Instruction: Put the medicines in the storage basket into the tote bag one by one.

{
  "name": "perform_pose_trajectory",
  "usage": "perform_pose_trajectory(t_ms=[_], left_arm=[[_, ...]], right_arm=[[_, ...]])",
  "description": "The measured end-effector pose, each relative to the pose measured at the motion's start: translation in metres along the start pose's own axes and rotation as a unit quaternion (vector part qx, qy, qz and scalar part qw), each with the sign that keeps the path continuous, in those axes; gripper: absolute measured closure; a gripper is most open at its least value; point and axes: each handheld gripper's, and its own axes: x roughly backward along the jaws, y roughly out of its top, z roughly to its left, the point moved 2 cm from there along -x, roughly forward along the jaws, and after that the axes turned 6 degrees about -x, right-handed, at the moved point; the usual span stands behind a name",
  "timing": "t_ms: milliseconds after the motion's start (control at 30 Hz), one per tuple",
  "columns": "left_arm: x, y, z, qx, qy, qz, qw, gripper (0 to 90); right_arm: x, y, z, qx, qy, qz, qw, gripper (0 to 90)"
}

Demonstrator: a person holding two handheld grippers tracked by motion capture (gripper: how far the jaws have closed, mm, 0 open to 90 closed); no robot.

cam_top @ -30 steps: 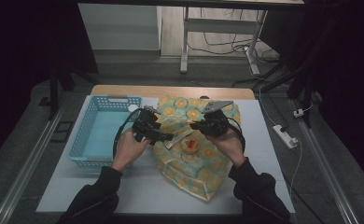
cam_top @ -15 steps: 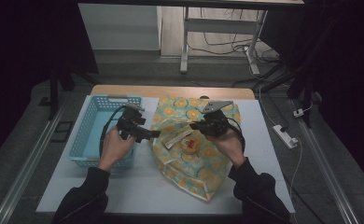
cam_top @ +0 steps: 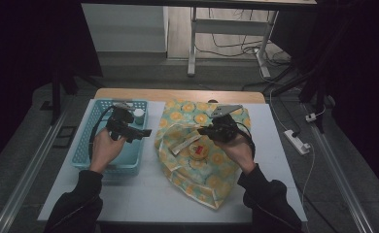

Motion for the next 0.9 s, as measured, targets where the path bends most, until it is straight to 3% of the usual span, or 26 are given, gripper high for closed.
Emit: perform_pose_trajectory(t_ms=[167,333,667,900], left_arm=[[-0.001,-0.002,0.013,0.013,0.026,-0.006,0.9996,0.0],[-0.002,0.0,0.026,0.017,0.043,0.002,0.9989,0.0],[-0.014,0.004,0.055,0.049,0.067,0.021,0.9963,0.0],[-0.025,0.008,0.065,0.051,0.071,0.032,0.9957,0.0]], right_arm=[[0.0,0.0,0.0,0.0,0.0,0.0,1.0,89.4],[0.0,0.0,0.0,-0.001,-0.001,0.0,1.0,89.5],[0.0,0.0,-0.001,-0.001,-0.002,-0.001,1.0,89.5],[0.001,-0.001,-0.002,-0.001,-0.001,-0.001,1.0,89.5]])
